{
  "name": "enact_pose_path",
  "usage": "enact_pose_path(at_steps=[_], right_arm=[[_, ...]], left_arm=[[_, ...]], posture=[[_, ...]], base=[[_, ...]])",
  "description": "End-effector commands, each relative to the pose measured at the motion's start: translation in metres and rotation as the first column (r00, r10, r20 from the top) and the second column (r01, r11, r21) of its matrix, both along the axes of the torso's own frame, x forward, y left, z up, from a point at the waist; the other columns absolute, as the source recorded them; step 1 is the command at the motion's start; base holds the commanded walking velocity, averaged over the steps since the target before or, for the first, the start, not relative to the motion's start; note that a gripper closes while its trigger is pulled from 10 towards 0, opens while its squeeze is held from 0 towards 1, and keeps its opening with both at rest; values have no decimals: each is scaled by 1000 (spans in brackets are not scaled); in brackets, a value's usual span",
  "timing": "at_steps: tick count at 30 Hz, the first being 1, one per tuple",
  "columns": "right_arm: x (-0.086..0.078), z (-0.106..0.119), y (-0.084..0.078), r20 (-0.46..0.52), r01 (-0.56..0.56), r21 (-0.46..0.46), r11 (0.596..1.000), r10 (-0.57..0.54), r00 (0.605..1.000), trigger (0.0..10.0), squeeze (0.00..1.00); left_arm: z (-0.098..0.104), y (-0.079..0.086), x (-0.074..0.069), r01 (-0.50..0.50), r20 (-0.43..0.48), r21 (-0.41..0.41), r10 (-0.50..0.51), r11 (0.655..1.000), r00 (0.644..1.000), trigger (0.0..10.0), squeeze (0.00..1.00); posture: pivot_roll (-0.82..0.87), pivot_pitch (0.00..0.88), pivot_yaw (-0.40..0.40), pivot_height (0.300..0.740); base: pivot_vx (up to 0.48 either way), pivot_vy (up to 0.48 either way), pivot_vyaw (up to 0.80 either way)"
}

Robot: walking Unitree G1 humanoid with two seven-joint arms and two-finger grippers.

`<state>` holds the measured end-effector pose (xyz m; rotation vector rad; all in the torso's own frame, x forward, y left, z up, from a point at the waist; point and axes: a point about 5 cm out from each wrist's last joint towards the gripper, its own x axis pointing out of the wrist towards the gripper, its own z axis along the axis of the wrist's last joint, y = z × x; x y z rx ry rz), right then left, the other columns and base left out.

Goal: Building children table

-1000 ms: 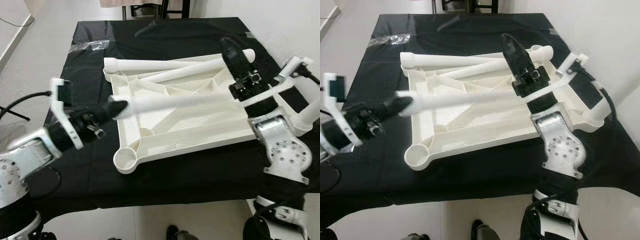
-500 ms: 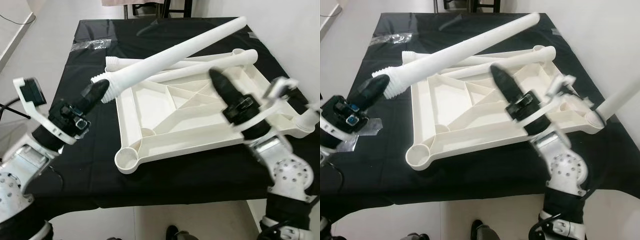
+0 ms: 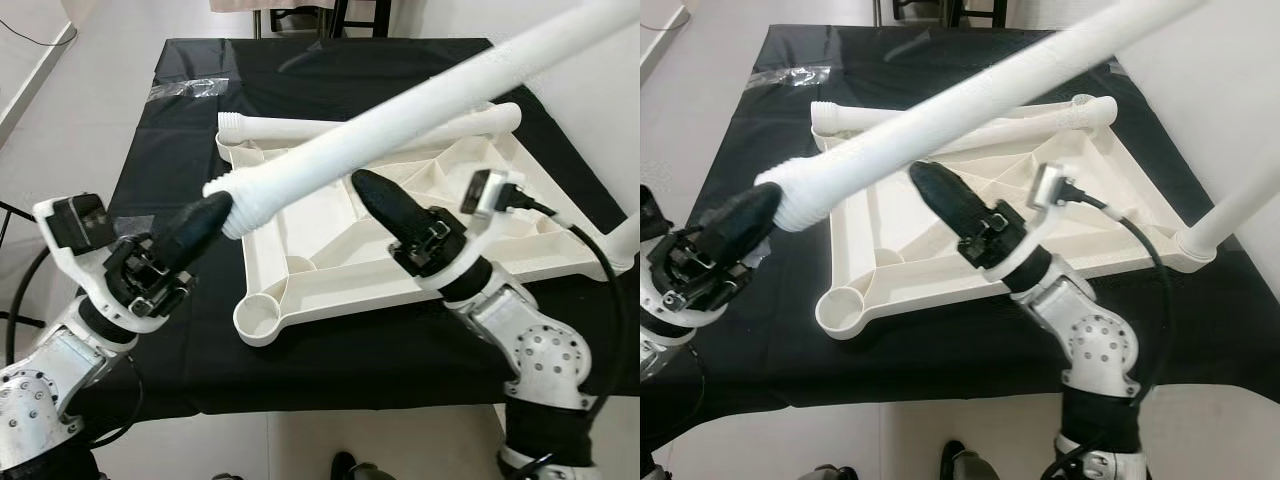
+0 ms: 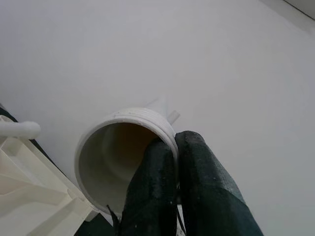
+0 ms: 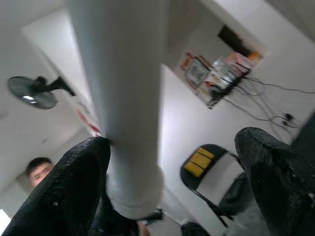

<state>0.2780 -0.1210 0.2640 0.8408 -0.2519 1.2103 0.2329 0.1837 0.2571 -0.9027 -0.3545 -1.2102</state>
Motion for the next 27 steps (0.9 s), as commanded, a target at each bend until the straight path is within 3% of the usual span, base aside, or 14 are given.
enact_pose_path(at_steps=[1, 8, 9, 10, 26, 27], right_arm=[[-7, 5, 3, 43, -46, 17, 999, 45, 998, 10000, 0], [-7, 4, 6, 51, -65, 5, 998, 65, 997, 10000, 0], [-6, 7, 11, 60, -63, -1, 998, 63, 996, 10000, 0], [-5, 11, 16, 72, -65, -2, 998, 65, 995, 10000, 0], [-2, 32, 37, 140, -104, 26, 994, 99, 985, 10000, 0], [-1, 32, 37, 138, -104, 30, 994, 99, 985, 4431, 0]], left_arm=[[-3, -1, -2, 19, 7, -31, -19, 999, 1000, 0, 0], [-4, -3, -1, 16, 15, -36, -16, 999, 1000, 0, 0], [-5, -6, -1, 25, 8, -27, -25, 999, 1000, 7373, 0], [-6, -11, 0, 34, -3, -13, -34, 999, 999, 10000, 0], [-16, -41, -1, 154, -46, 23, -152, 988, 987, 10000, 0], [-16, -42, -1, 157, -45, 27, -156, 987, 987, 10000, 0]], posture=[[45, 218, -87, 740], [51, 225, -85, 740], [51, 225, -81, 740], [54, 226, -80, 740], [55, 227, -70, 740], [56, 227, -71, 740]], base=[[0, 0, 0], [0, 0, 0], [0, 0, 0], [0, 0, 0], [0, 0, 0], [0, 0, 0]])
